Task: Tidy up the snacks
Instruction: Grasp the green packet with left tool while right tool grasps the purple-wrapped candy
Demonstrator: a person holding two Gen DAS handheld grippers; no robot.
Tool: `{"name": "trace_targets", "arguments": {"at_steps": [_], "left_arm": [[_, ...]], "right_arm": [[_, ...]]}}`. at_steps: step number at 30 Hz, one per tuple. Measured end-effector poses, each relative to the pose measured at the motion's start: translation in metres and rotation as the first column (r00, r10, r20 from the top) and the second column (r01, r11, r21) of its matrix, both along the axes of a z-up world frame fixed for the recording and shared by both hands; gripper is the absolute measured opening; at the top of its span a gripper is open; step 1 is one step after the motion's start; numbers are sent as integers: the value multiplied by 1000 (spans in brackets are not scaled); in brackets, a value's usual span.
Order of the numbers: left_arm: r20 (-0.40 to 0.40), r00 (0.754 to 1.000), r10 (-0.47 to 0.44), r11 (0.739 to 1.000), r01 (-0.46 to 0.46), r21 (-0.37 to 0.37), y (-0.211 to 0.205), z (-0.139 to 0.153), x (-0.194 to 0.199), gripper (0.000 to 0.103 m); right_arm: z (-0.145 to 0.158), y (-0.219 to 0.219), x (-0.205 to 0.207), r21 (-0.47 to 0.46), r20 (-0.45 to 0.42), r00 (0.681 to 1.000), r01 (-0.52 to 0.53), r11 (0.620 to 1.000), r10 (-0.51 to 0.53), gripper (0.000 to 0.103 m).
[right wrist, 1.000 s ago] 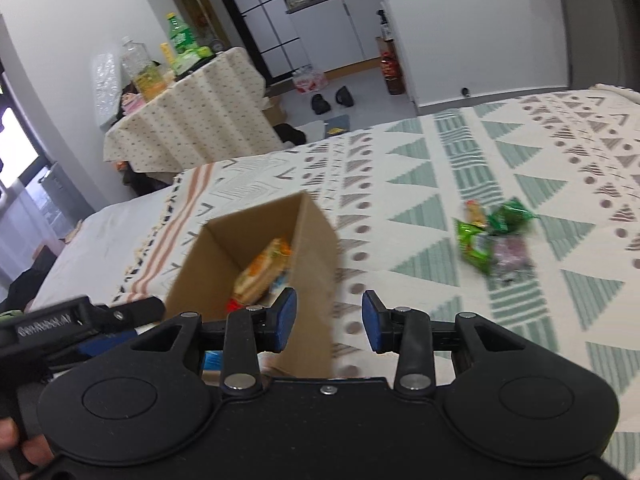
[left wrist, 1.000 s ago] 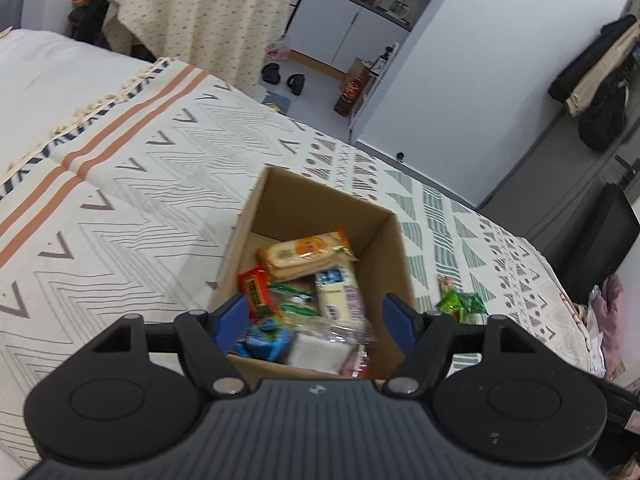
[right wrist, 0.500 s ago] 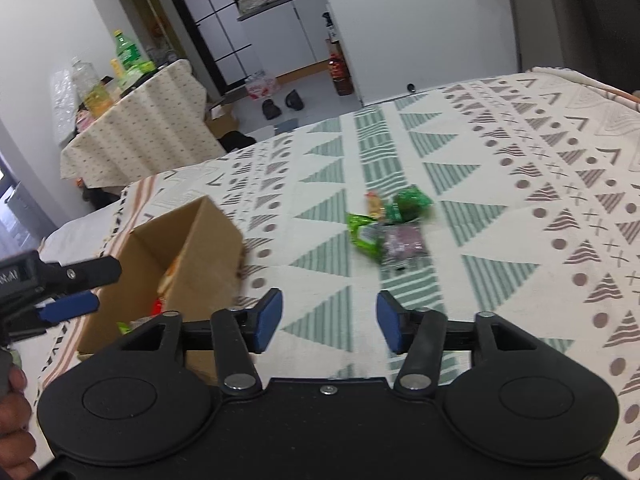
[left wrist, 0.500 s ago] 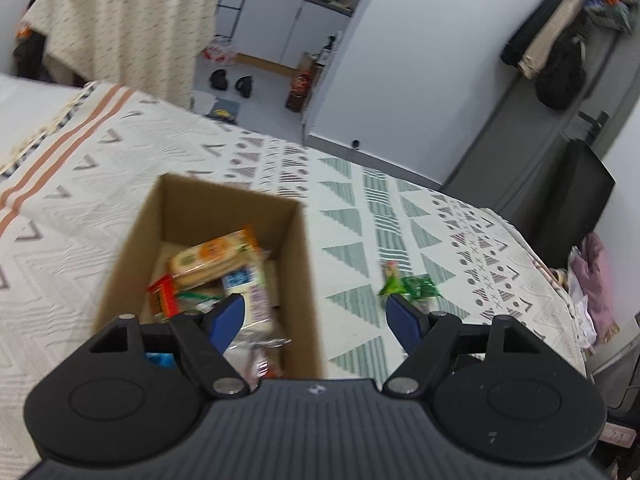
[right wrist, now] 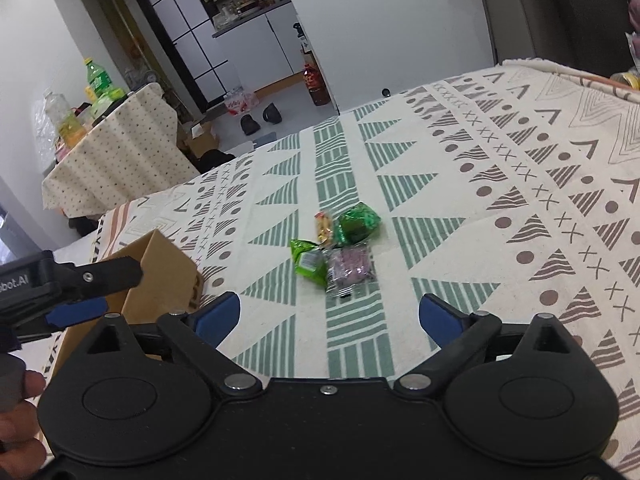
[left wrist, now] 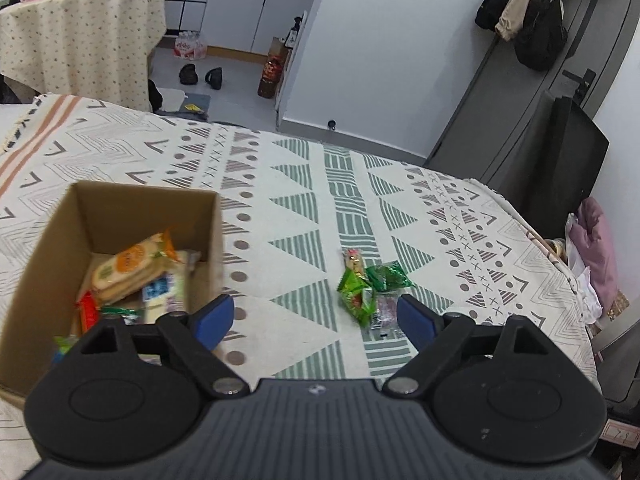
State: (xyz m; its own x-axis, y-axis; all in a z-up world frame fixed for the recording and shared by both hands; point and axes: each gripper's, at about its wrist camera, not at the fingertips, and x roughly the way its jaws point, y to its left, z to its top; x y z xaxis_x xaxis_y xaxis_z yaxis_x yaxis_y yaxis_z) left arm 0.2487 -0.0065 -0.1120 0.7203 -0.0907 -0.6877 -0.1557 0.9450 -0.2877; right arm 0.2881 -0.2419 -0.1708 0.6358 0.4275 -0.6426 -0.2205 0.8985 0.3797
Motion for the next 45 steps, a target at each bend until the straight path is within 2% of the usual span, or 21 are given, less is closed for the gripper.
{"name": "trace_targets", "arguments": {"at_steps": [4, 12, 17, 21, 28, 34, 35, 38, 43, 45], "left_arm": [[-3, 1000, -8, 1000, 8, -6, -9, -4, 15, 88], [-40, 999, -9, 1000, 8, -24, -22, -24, 49, 83], [-80, 997, -21, 999, 18, -39, -30, -41, 72, 76], [-120, 992, -30, 998, 23, -57, -37, -57, 89, 64], [-164, 986, -31, 997, 20, -69, -43, -76, 110, 57], [-191, 982, -9, 996, -8, -88, -40, -91, 123, 57], [-200, 980, -7, 995, -13, -95, -40, -94, 125, 57], [-214, 977, -7, 995, -15, -100, -43, -100, 128, 57], [-227, 974, -9, 994, -16, -106, -48, -109, 133, 57], [-216, 976, -8, 995, -13, -96, -50, -110, 133, 53]], "right_arm": [[-5, -5, 10, 4, -14, 1000, 0, 1000, 0, 90], [-23, -8, 38, 31, -74, 997, -3, 1000, 6, 70], [-35, -3, 56, 43, -92, 996, -16, 999, 20, 68], [-47, 4, 69, 36, -116, 993, -31, 999, 35, 68], [-64, 12, 85, 32, -134, 989, -60, 998, 64, 62], [-71, 22, 95, 25, -113, 991, -69, 997, 71, 61], [-72, 24, 97, 12, -110, 991, -74, 997, 75, 57], [-73, 26, 99, -21, -108, 991, -75, 997, 72, 36], [-70, 16, 98, -16, -123, 991, -50, 999, 48, 33], [-69, 10, 96, -21, -127, 991, -44, 999, 41, 33]]}}
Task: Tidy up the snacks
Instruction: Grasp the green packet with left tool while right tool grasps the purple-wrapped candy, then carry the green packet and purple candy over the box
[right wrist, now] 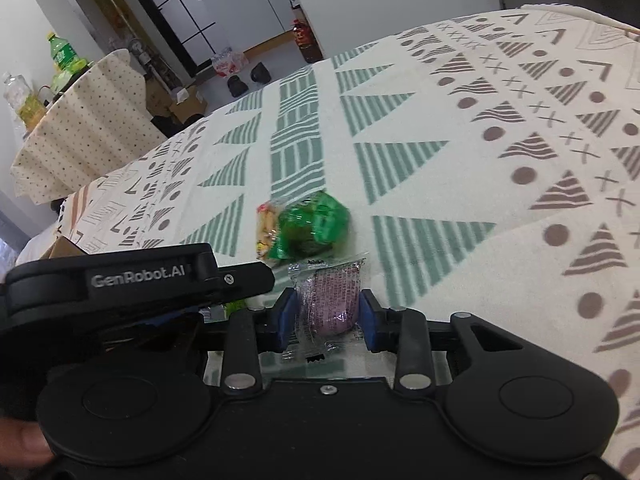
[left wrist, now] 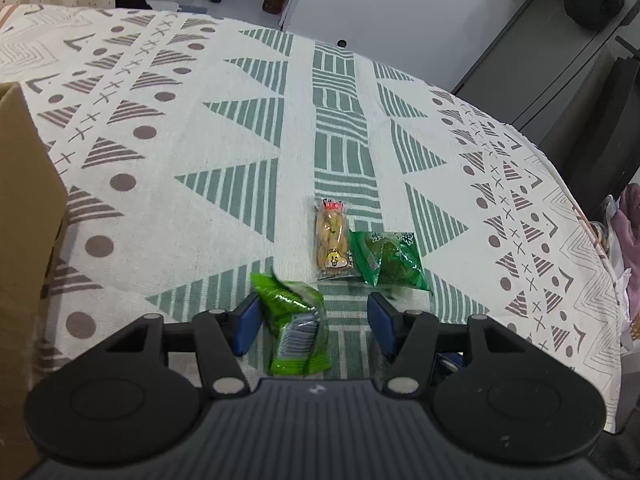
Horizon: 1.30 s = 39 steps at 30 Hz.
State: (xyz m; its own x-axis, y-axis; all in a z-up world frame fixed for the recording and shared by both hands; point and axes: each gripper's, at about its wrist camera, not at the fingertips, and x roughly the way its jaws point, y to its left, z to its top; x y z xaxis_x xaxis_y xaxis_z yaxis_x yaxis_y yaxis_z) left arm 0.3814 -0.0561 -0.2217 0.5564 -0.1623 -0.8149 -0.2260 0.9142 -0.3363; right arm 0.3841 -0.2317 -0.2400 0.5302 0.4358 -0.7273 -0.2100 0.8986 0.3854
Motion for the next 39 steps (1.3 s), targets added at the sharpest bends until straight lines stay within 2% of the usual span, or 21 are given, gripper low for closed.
{"name": "trace_targets", "arguments": {"at_steps": [2, 3, 9, 16, 25, 39], "left_arm": [[-5, 1000, 7, 1000, -7, 3, 0, -3, 0, 35], [-8, 1000, 16, 1000, -16, 6, 2, -3, -1, 30], [7, 1000, 11, 1000, -11, -1, 5, 4, -13, 29], [51, 999, -4, 1000, 3, 6, 8, 29, -34, 28], [115, 993, -6, 1000, 6, 0, 17, 62, -66, 28], [209, 977, 48, 999, -47, -10, 52, 109, -119, 28]], "right_arm": [[1, -5, -2, -9, -1, 1000, 8, 1000, -8, 33], [2, -7, -3, -14, -1, 1000, 14, 1000, -14, 33], [6, -16, -11, -26, -11, 998, 55, 998, -56, 32], [20, -18, -25, -9, -8, 997, 74, 997, -74, 32], [51, -10, -48, 9, 46, 996, 74, 997, -74, 32], [96, 22, -82, 51, 129, 991, 40, 998, -46, 32]]}}
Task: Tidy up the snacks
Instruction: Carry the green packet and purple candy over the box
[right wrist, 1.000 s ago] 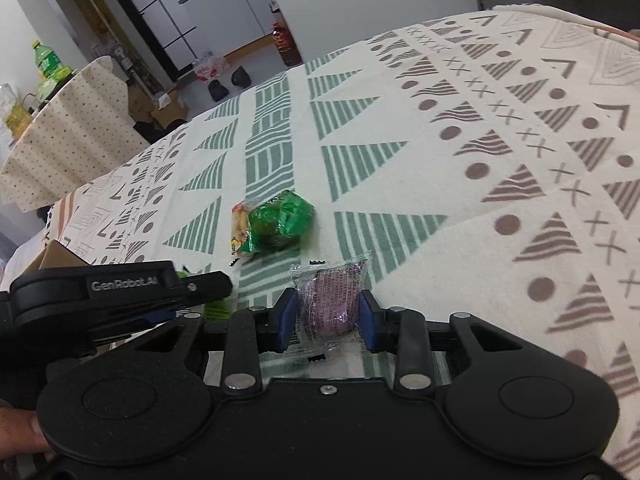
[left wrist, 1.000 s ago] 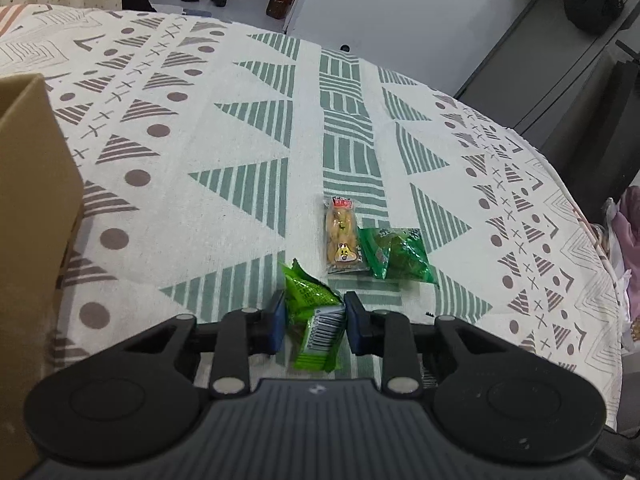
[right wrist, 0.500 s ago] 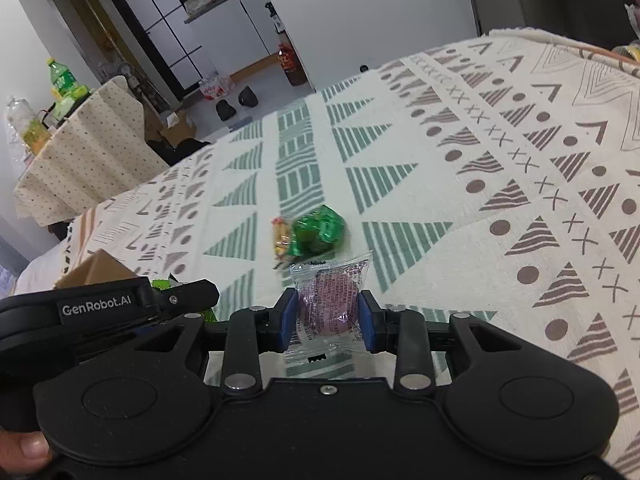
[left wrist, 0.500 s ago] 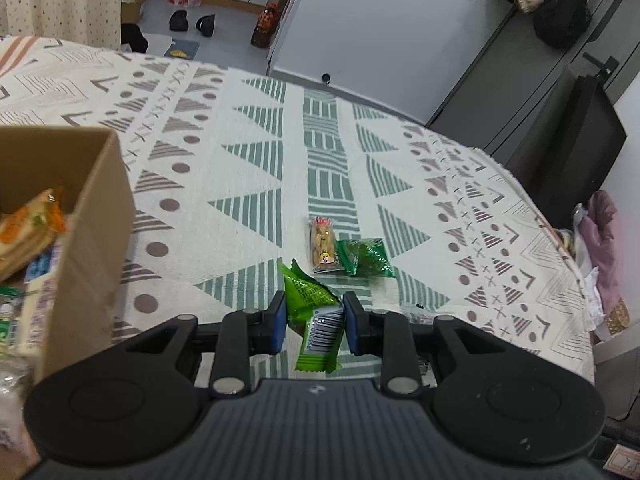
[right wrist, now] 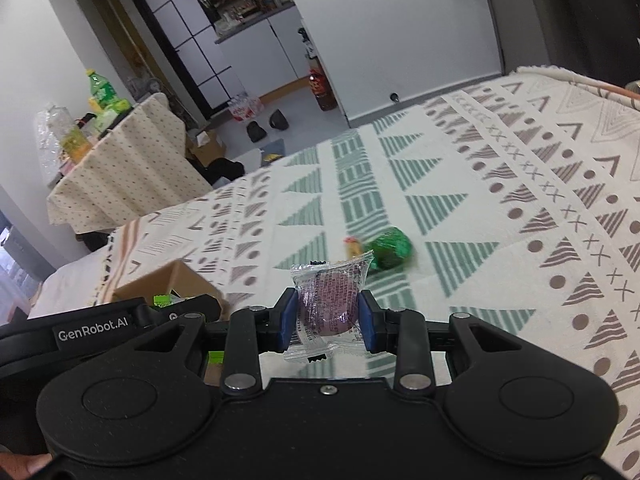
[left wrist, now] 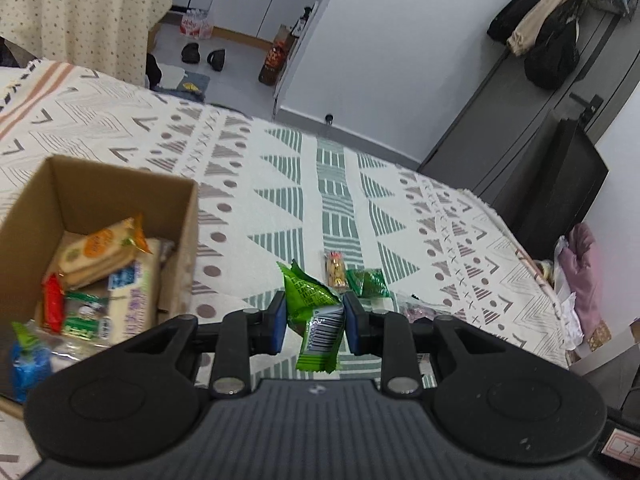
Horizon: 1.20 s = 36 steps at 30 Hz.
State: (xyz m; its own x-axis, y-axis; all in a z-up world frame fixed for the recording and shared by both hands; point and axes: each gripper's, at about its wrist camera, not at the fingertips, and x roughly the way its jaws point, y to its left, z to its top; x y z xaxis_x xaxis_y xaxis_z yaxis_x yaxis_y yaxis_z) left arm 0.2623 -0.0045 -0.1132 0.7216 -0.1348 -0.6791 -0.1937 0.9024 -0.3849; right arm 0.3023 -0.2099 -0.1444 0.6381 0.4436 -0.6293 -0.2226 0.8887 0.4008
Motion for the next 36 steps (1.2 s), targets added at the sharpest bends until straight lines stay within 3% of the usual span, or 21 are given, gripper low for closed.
{"name": "trace_targets", "arguments": {"at_steps": [15, 36], "left_arm": [[66, 995, 79, 996, -76, -37, 50, 23, -38, 28], [50, 975, 216, 976, -214, -45, 147, 11, -57, 28]], "right_arm": [[26, 44, -25, 8, 54, 997, -57, 998, 56, 32], [29, 135, -33, -4, 70, 978, -197, 980, 197, 32]]}}
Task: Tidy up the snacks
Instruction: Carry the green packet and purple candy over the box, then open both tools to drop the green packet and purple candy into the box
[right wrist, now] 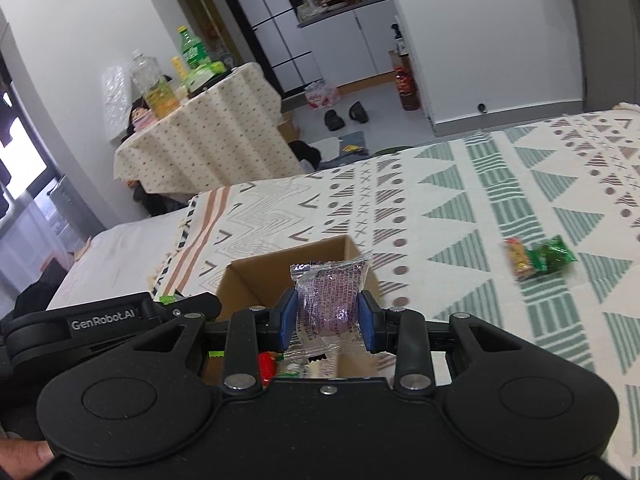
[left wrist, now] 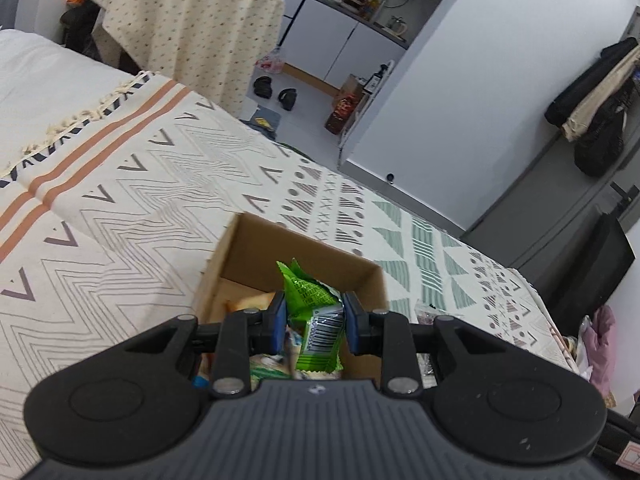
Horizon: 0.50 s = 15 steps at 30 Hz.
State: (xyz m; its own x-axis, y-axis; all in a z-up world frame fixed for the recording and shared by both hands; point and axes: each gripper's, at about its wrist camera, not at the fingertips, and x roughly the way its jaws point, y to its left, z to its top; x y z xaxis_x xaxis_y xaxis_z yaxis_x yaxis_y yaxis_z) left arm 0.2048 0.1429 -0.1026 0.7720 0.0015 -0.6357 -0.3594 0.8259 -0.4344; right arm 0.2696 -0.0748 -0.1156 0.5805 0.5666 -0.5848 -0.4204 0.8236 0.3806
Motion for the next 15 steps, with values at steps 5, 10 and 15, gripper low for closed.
{"name": "trace_targets", "arguments": {"at_steps": [5, 10, 15], "left_arm": [[-3, 1000, 14, 1000, -14, -9, 16, -7, 8, 28], [-1, 1000, 13, 999, -13, -44, 28, -15, 25, 28], [14, 1000, 23, 998, -22, -59, 33, -18, 29, 40]], "right_arm": [[-4, 21, 7, -4, -5, 1000, -25, 1000, 25, 32], [-7, 38, 12, -15, -6, 999, -47, 999, 47, 32], [-7, 46, 13, -29, -2, 998, -67, 997, 67, 32]]}}
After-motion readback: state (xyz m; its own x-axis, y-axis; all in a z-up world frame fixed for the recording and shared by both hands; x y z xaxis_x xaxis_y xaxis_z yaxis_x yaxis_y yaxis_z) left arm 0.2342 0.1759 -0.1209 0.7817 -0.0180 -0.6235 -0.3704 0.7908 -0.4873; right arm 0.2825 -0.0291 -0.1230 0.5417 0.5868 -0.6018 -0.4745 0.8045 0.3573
